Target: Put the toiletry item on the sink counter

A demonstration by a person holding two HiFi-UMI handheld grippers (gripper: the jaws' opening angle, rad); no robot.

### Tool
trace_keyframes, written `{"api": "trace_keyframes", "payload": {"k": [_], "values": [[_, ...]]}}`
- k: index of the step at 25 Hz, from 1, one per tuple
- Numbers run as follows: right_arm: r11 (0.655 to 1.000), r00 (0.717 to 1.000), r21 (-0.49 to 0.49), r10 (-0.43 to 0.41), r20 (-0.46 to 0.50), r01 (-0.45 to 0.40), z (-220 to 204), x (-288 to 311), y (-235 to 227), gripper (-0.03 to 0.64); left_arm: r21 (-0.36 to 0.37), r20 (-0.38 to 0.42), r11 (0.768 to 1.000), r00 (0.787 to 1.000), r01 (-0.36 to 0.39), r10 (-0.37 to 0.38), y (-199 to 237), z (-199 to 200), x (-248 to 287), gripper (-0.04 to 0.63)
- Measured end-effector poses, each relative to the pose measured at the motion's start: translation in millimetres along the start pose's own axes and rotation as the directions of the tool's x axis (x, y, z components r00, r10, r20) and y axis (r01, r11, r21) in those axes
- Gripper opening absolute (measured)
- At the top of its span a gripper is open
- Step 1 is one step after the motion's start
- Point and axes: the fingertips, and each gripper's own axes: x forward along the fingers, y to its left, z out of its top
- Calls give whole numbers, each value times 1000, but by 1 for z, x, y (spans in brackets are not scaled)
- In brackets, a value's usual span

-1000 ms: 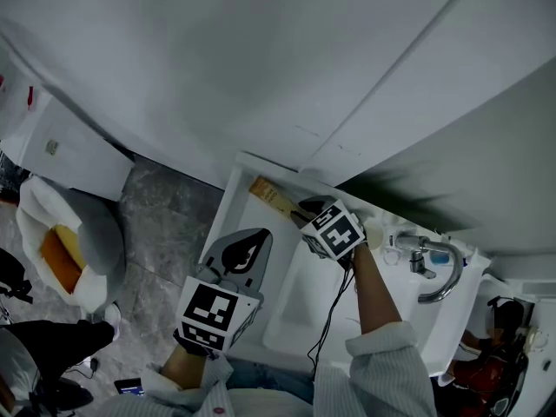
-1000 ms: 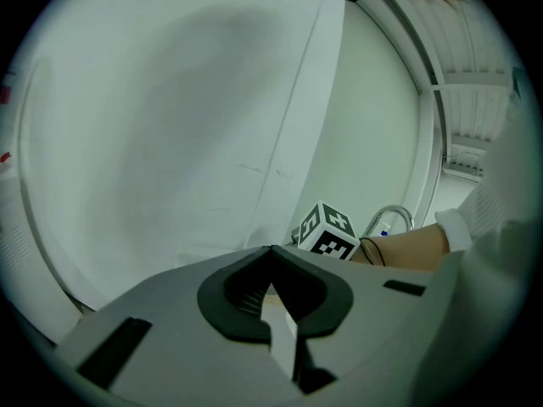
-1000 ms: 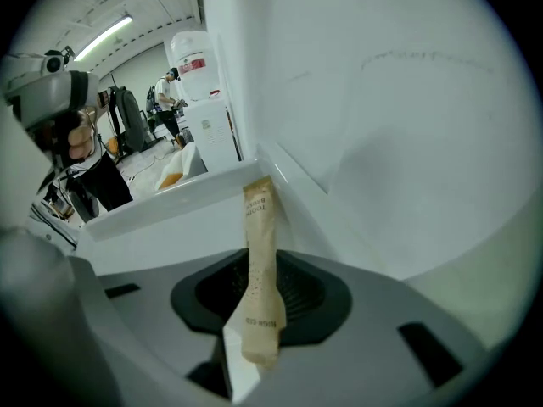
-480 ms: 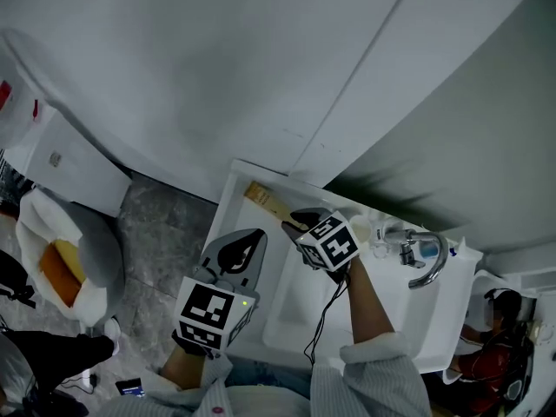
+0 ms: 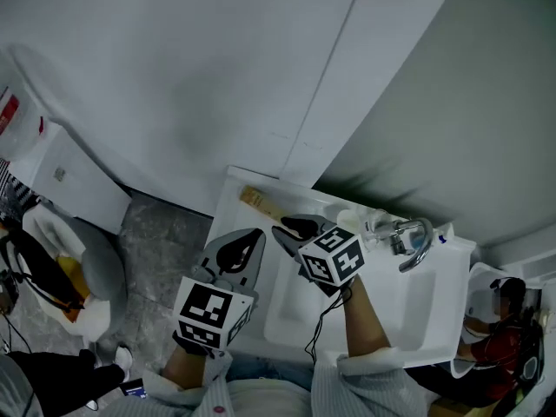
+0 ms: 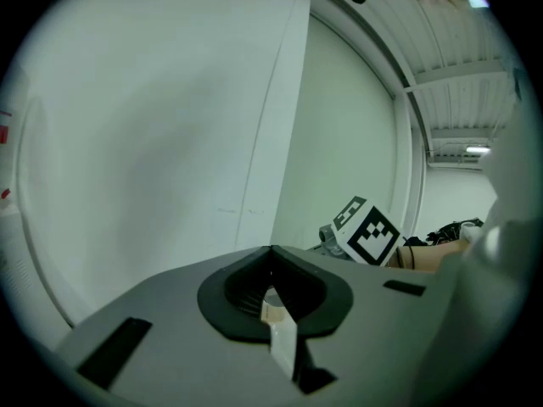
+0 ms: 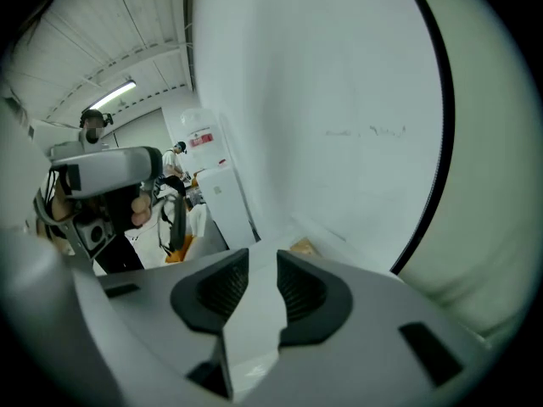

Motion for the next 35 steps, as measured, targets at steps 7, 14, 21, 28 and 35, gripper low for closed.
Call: {"api": "trace_keyframes", "payload": {"k": [7, 14, 21, 28, 35], "values": [[999, 992, -46, 2, 126, 4, 25, -37, 38, 110, 26, 44, 1000, 999, 11, -12, -11, 16, -18, 16], [1000, 952, 25, -8, 306, 0, 46, -81, 68, 106, 35, 76, 999, 996, 37, -40, -27, 25, -34, 16], [981, 888, 187, -37, 458, -55, 42, -116, 80, 74, 47, 99, 996, 992, 73, -77, -46, 32, -42, 16], [976, 822, 209, -67, 565, -64, 42, -153, 98, 34, 74, 114, 991, 986, 112, -120, -64, 37, -47, 15], [986, 852, 149, -136, 506, 69, 21, -165, 118, 14, 74, 110, 983, 979, 167, -174, -84, 31, -53, 17]]}}
